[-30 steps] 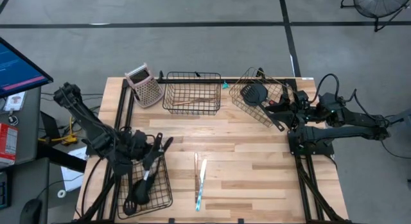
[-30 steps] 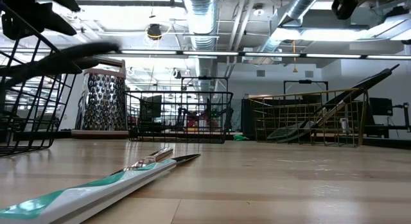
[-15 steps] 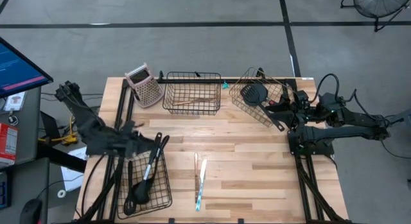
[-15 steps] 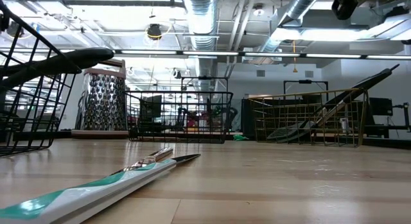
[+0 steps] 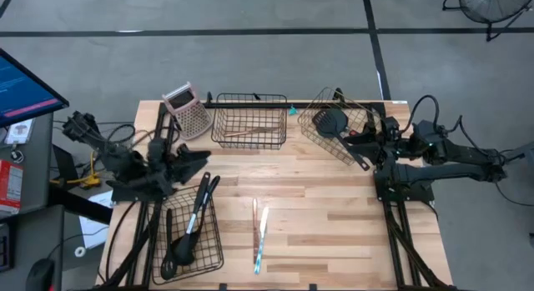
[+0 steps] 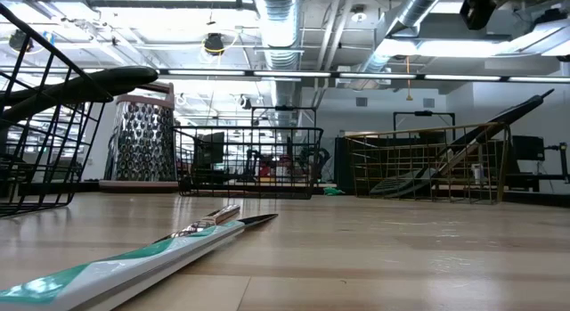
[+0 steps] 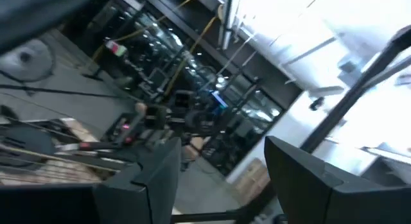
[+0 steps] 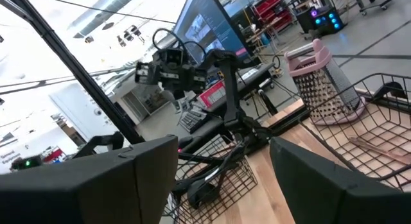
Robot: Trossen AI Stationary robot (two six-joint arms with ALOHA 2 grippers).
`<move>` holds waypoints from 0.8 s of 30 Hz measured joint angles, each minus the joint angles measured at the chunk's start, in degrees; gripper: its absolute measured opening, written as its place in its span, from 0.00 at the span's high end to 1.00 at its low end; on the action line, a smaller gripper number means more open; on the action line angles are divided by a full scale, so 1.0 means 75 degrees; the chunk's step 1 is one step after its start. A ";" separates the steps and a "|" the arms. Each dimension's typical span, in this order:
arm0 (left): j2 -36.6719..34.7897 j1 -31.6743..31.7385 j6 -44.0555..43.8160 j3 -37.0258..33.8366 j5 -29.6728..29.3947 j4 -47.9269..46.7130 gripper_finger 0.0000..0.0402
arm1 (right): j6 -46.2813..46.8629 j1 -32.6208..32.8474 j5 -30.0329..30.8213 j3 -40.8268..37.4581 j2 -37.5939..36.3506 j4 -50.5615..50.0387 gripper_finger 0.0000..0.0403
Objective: Pick & Place Kitchen Items
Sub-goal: Put the blue knife into the top black wire basket
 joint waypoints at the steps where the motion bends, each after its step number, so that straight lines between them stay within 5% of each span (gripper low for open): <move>1: 0.0136 0.0086 0.0001 0.0000 0.0005 0.0000 0.48 | 0.0037 0.0000 0.0003 0.0000 0.0019 0.0007 0.39; 7: 0.0896 0.0443 -0.0534 0.0064 0.0503 0.0014 0.48 | 0.0150 0.0003 0.0006 0.0003 0.0141 0.0010 0.39; 14: 0.1541 0.0519 -0.0896 0.1086 0.2105 0.0065 0.48 | 0.0739 0.0017 -0.0013 0.0003 0.0426 0.0019 0.39; 20: 0.1256 0.0507 -0.1041 0.1419 0.3695 0.0025 0.48 | 0.1236 0.0028 -0.0073 0.0014 0.0999 0.0192 0.39; 24: 0.0630 0.0486 -0.1617 0.1419 0.4005 -0.0718 0.49 | 0.1636 0.0240 -0.0204 0.0065 0.1681 0.0314 0.39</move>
